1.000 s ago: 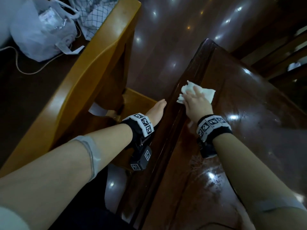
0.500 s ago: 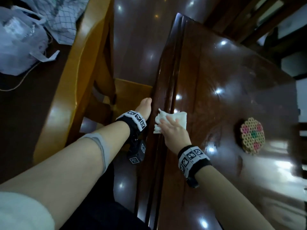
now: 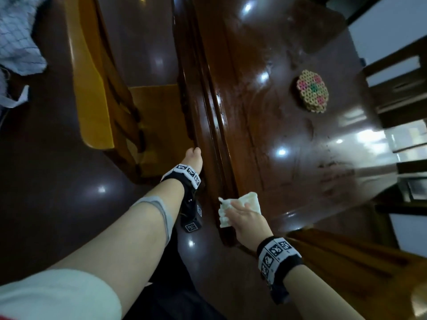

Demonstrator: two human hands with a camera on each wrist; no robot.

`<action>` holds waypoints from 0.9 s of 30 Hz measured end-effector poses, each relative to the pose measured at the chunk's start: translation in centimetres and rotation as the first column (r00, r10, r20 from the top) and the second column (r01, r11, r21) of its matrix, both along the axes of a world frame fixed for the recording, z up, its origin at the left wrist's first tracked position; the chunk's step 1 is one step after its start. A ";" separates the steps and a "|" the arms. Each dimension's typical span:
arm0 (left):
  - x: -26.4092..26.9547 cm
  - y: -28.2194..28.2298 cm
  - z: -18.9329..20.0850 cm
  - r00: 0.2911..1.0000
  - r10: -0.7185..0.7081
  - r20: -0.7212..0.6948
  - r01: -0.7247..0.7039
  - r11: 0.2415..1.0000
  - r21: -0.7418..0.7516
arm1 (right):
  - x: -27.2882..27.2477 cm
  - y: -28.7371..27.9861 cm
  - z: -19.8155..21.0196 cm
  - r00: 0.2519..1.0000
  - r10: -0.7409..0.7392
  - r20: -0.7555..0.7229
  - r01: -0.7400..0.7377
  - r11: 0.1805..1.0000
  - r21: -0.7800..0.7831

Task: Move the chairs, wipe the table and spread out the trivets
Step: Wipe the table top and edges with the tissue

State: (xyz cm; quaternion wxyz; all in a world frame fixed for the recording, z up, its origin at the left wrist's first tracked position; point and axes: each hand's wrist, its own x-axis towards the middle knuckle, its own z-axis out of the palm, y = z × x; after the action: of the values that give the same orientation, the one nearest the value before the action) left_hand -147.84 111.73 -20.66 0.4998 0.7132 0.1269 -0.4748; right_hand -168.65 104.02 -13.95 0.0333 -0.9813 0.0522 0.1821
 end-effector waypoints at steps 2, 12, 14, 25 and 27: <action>-1.0 0.5 0.4 0.999 -0.037 0.003 0.037 0.999 0.021 | -2.5 1.2 0.7 0.973 -0.098 -0.210 0.107 0.994 0.030; -2.0 0.9 3.5 0.983 -0.132 0.127 0.123 0.990 0.072 | -11.6 -3.0 4.7 0.708 -0.460 -0.536 0.563 0.826 0.036; -2.1 0.6 3.9 0.979 -0.143 0.147 0.132 0.988 0.085 | -10.9 -4.2 5.4 0.754 -0.588 -0.293 0.642 0.755 0.137; -2.5 1.5 3.1 0.958 -0.224 0.178 0.219 0.974 0.049 | -1.8 -6.4 -0.6 0.645 -0.736 -0.205 0.764 0.627 0.151; -2.1 1.8 3.3 0.947 -0.234 0.221 0.227 0.972 0.057 | -1.3 -6.8 -2.0 0.663 -0.725 -0.185 0.747 0.657 0.102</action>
State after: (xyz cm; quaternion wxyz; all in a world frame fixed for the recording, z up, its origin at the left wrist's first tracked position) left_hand -149.97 113.50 -17.36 0.4408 0.7802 -0.0078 -0.4437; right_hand -169.91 97.25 -15.93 0.1838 -0.8552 0.4321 0.2193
